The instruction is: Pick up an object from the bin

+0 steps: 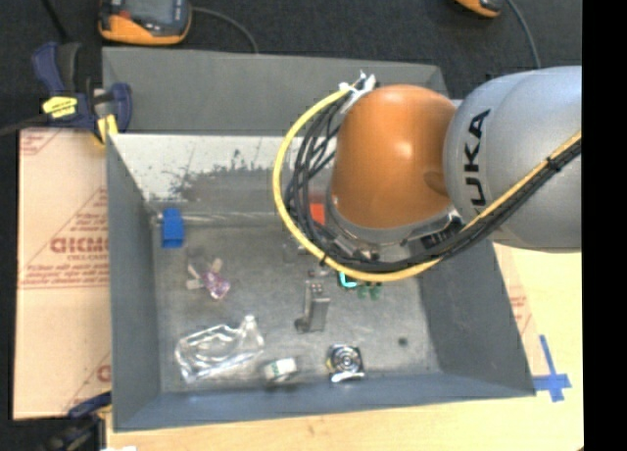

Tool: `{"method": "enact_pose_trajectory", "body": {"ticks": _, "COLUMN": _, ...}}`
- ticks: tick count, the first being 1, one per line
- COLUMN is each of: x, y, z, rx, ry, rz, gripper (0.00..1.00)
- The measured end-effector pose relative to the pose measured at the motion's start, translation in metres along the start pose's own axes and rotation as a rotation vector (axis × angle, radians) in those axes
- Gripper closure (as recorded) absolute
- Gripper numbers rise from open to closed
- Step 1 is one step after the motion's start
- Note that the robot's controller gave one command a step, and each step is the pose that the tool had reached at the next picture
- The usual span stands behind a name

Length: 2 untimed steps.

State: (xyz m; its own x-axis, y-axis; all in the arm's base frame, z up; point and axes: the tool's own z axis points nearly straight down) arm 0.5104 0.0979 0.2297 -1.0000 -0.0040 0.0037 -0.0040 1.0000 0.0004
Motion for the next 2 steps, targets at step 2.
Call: {"method": "enact_pose_trajectory", "body": {"ticks": 2, "x": 0.029, "y": 0.047, "z": 0.155, "rx": -0.002, "ry": -0.017, "rz": -0.218, "gripper": 0.00}}
